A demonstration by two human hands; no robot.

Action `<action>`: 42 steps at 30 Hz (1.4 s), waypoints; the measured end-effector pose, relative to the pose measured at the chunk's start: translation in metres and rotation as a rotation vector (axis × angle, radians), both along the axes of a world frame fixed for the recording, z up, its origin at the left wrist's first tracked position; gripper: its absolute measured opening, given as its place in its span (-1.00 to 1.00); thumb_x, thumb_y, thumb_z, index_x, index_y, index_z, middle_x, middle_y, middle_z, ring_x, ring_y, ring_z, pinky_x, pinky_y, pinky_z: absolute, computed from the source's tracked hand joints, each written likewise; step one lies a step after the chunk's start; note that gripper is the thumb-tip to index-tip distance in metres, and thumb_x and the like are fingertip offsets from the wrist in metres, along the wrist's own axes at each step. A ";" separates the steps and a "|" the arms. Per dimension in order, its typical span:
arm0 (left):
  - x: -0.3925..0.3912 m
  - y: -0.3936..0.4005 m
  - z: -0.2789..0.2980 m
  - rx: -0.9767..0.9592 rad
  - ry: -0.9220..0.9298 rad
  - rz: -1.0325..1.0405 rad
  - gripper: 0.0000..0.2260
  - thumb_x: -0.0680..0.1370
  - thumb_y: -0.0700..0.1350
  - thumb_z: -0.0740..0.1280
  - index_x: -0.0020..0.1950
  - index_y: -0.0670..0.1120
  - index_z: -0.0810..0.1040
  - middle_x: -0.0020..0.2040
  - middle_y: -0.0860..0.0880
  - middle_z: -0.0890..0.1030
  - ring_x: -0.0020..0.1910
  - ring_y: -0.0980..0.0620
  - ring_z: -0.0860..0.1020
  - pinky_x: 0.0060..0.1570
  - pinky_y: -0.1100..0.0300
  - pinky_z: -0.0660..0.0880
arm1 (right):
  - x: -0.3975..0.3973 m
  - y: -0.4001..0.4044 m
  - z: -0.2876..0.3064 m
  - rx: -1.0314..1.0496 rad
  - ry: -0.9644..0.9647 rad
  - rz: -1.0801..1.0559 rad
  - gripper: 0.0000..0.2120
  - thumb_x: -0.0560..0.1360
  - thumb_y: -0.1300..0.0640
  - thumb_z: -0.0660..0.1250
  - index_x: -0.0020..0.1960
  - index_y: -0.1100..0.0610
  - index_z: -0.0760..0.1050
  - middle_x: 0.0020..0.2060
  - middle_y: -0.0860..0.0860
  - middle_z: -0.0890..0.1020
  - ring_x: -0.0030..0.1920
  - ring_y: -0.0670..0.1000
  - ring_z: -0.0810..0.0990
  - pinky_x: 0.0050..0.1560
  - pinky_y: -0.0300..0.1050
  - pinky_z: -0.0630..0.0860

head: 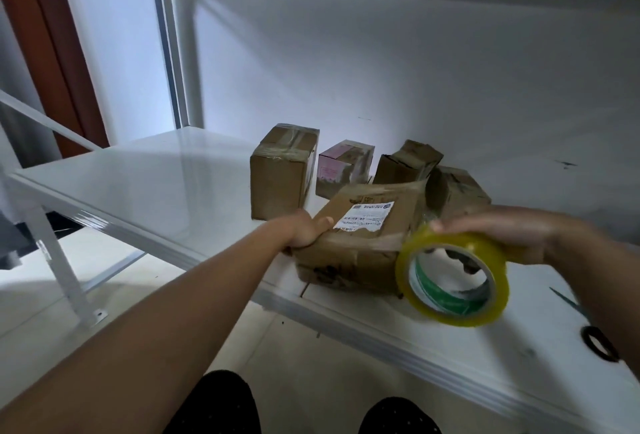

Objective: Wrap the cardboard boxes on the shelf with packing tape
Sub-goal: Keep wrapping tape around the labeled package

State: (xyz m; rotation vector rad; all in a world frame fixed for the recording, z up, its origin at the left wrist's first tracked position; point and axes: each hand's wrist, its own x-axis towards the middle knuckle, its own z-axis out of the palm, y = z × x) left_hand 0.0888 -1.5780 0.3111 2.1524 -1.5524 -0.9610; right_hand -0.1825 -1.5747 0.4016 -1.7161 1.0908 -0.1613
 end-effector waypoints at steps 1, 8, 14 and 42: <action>0.003 0.000 -0.003 -0.011 0.088 0.009 -0.47 0.60 0.26 0.07 0.13 -0.20 0.48 0.02 -0.17 0.57 -0.11 -0.06 0.56 -0.16 0.15 0.53 | 0.002 0.000 0.007 0.021 -0.144 0.001 -0.44 -0.08 -0.24 0.63 -0.21 0.07 0.71 -0.31 0.06 0.68 -0.36 -0.02 0.66 -0.38 -0.15 0.57; -0.028 -0.013 -0.024 -0.247 0.550 0.275 -0.60 0.66 0.03 0.05 0.21 -0.25 0.50 0.11 -0.26 0.57 0.10 -0.18 0.56 0.08 0.11 0.47 | 0.055 0.007 0.035 0.069 -0.666 -0.023 -0.78 0.27 -0.02 0.43 -0.34 0.14 0.68 -0.39 0.01 0.64 -0.43 -0.09 0.60 -0.36 -0.25 0.55; -0.030 0.026 -0.018 -0.981 0.655 0.144 -0.63 0.56 0.16 0.17 0.26 -0.02 0.39 0.06 0.10 0.53 0.15 0.07 0.52 0.04 0.30 0.48 | 0.104 -0.005 0.029 -0.261 -0.557 -0.355 -0.66 0.40 -0.18 0.38 -0.04 0.09 0.58 -0.36 -0.02 0.66 -0.39 -0.04 0.63 -0.30 -0.17 0.53; 0.022 0.011 0.015 -0.417 -0.143 -0.135 0.11 0.09 0.22 0.61 0.49 -0.07 0.14 0.41 -0.07 0.35 0.41 -0.12 0.30 0.36 -0.15 0.28 | 0.073 -0.007 -0.038 -0.505 -0.080 -0.418 -0.61 0.48 -0.26 0.20 -0.19 0.04 0.56 -0.27 0.04 0.63 -0.22 0.07 0.60 -0.16 -0.10 0.47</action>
